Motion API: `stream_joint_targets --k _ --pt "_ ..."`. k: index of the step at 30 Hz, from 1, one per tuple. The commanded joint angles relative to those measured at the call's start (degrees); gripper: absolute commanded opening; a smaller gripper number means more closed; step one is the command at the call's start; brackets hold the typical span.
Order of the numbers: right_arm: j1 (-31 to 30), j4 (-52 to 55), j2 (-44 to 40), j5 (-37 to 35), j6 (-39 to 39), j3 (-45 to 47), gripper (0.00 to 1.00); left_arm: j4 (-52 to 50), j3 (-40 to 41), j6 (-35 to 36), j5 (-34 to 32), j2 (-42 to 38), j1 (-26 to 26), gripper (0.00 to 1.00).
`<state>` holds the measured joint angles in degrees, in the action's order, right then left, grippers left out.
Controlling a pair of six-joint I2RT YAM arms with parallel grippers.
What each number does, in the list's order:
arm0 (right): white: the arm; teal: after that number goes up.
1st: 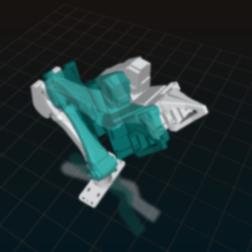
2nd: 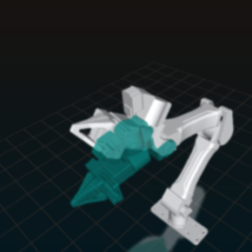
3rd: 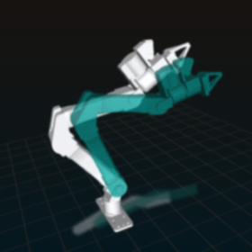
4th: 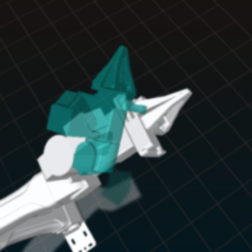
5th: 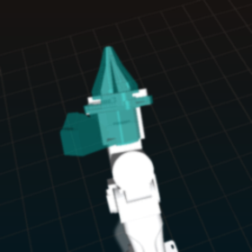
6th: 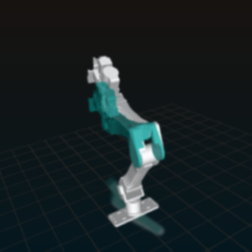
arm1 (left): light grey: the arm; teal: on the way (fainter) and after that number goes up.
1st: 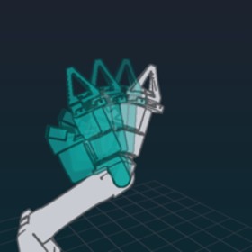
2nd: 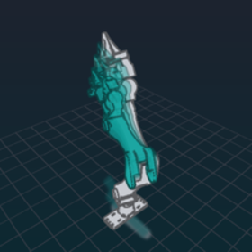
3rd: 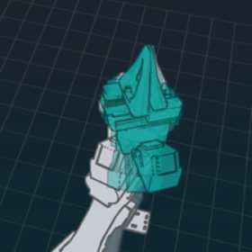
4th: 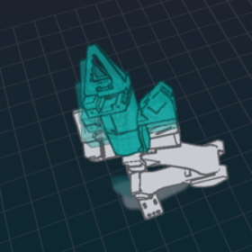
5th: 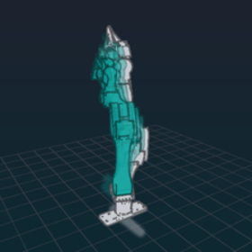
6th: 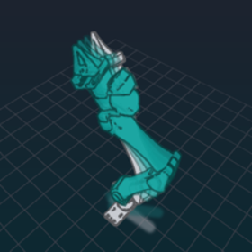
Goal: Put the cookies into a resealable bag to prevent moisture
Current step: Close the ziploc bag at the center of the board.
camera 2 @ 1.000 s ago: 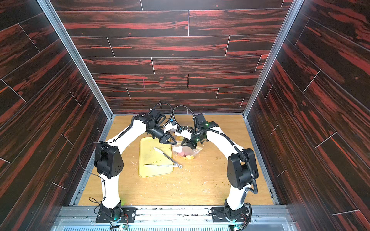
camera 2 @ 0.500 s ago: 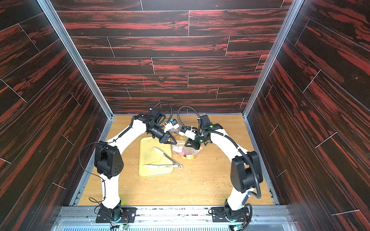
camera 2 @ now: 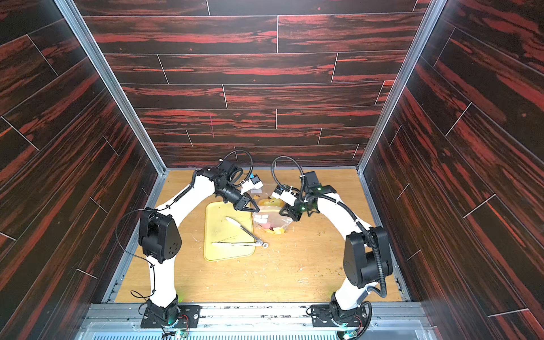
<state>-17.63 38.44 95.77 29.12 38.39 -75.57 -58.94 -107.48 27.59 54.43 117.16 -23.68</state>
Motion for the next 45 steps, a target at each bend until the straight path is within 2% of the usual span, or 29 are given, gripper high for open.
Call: stream_joint_targets --k 1,3,6,9,10,12,16,19,21,23,25,29,32,36,40,44,45 --pt "1.0 0.3 -2.8 0.9 -0.2 0.4 0.0 -2.1 -1.4 1.1 0.2 -0.3 0.5 0.0" --pt "1.4 -0.2 -3.3 0.4 -0.5 1.2 0.0 -2.2 -1.3 1.1 0.2 -0.3 0.6 0.0" --pt "2.2 -1.8 -4.4 -0.1 -1.2 3.4 0.1 -2.2 -1.1 1.2 0.5 -0.4 0.7 0.0" --pt "3.3 -3.1 -5.4 0.4 -2.3 5.2 0.13 -2.1 -1.2 1.0 0.4 -0.3 0.7 0.0" --pt "3.6 -3.6 -5.8 0.3 -2.6 5.7 0.13 -2.1 -1.2 1.0 0.4 -0.2 0.8 0.0" --pt "4.2 -3.5 -6.2 1.0 -3.1 6.1 0.0 -2.1 -1.2 1.0 0.4 -0.1 0.8 0.0" --pt "5.0 -3.7 -6.4 1.7 -3.5 6.5 0.0 -2.1 -1.1 0.7 0.0 -0.1 0.9 0.0" --pt "6.0 -4.5 -6.8 1.5 -4.1 7.6 0.13 -0.7 -0.7 -0.4 -0.9 -0.3 1.1 0.0" --pt "6.8 -5.1 -7.6 2.6 -4.5 8.6 0.14 1.1 0.1 -1.6 -1.4 -0.5 1.2 0.0" --pt "7.2 -6.3 -8.4 3.1 -5.0 9.4 0.12 2.6 0.8 -2.8 -1.5 -0.8 1.2 0.0" --pt "7.7 -6.8 -8.6 4.4 -5.5 9.5 0.0 2.8 0.8 -2.8 -1.5 -0.9 1.2 0.0" --pt "8.3 -7.1 -8.1 6.9 -5.5 9.8 0.0 3.1 0.9 -3.1 -2.2 -0.9 1.5 0.0" --pt "9.3 -8.4 -8.6 9.2 -6.2 11.3 0.11 5.2 1.7 -5.1 -4.2 -1.1 1.8 0.0" --pt "10.3 -11.9 -9.2 14.2 -8.0 13.1 0.14 8.5 2.9 -7.5 -6.4 -1.4 1.8 0.0" --pt "10.5 -14.7 -7.6 17.3 -10.0 13.2 0.13 9.6 3.0 -8.1 -7.2 -1.6 1.9 0.0" --pt "10.7 -16.4 -6.2 17.9 -11.0 13.7 0.01 11.6 3.9 -9.3 -8.4 -2.2 2.1 0.0" --pt "10.9 -16.9 -5.9 18.6 -11.3 13.8 0.0 12.2 4.2 -9.7 -8.9 -2.3 2.1 0.0"
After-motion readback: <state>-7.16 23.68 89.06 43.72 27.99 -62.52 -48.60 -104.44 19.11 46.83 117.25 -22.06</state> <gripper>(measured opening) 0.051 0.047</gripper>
